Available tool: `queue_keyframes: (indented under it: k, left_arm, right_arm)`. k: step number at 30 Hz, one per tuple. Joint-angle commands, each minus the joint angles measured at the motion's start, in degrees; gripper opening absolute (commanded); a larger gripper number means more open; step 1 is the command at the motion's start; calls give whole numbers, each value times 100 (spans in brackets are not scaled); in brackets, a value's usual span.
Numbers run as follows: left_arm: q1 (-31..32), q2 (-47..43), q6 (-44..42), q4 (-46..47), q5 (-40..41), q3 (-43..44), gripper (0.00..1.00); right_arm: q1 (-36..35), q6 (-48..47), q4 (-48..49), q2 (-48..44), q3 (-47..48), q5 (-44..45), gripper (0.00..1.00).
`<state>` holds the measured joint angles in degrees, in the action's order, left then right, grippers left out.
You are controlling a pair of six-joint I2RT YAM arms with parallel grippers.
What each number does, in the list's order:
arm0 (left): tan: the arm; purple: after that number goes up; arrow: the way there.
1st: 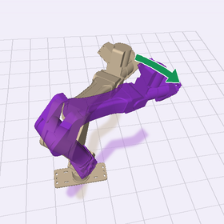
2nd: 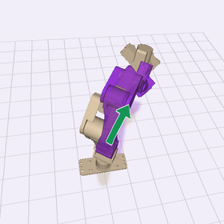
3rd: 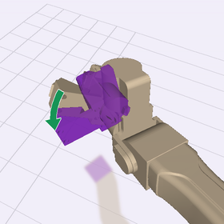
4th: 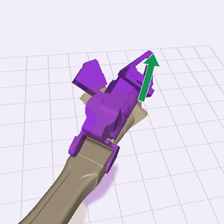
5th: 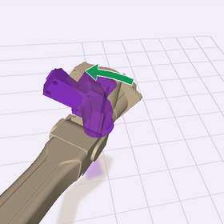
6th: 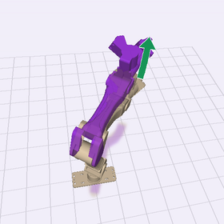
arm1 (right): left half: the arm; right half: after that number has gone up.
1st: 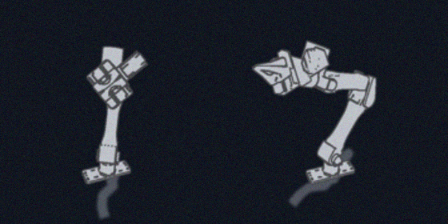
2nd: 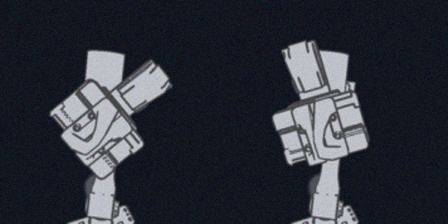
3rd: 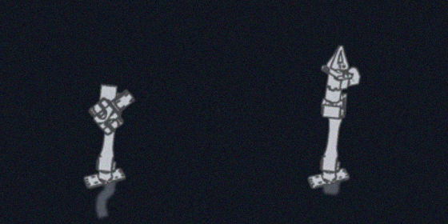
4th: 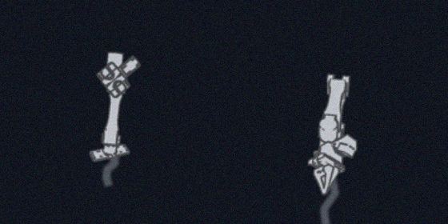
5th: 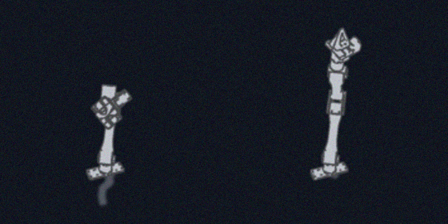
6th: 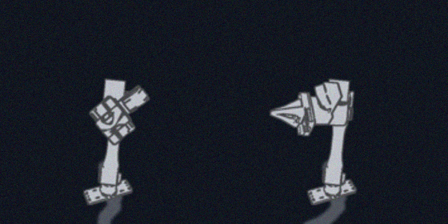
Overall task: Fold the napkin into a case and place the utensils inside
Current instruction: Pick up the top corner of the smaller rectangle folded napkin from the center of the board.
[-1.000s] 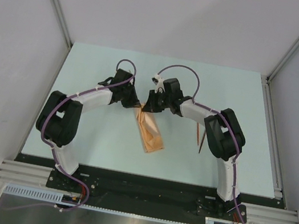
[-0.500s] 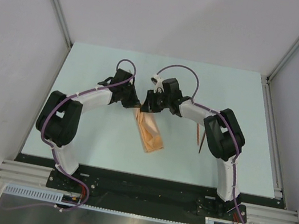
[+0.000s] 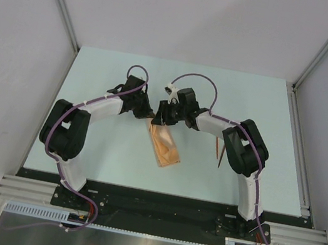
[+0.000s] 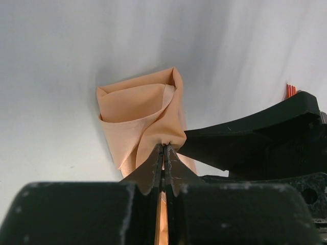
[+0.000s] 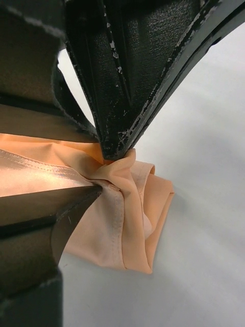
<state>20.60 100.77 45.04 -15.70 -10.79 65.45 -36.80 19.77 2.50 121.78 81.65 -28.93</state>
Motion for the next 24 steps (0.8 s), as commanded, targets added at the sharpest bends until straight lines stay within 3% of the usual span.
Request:
queue_keyframes:
  k: [1,9,12,13,15,18,19,21,22,24]
  left_arm:
    - [-12,-5,102,85,-90,275,4]
    - [-21,-31,119,111,-125,258,4]
    - [-12,-66,120,103,-134,275,4]
    - [-21,-84,111,103,-134,275,4]
    - [-12,-84,102,77,-134,275,4]
    - [-21,-110,84,137,-134,231,4]
    - [-21,-119,67,173,-134,214,7]
    - [-12,-198,6,182,-126,179,16]
    - [-12,-250,-82,164,-91,152,31]
    - [-12,-591,-179,191,128,-49,44]
  right_arm:
    - [-65,71,312,-339,9,-113,45]
    - [-56,62,286,-321,44,80,49]
    - [-56,62,286,-295,36,212,40]
    - [-56,80,312,-295,18,238,29]
    - [-56,97,330,-304,-8,221,26]
    - [-47,97,347,-339,-26,212,9]
    - [-21,115,347,-347,-35,177,0]
    - [-3,106,278,-374,-17,151,0]
    - [23,106,207,-374,9,142,0]
    - [67,106,102,-418,18,81,0]
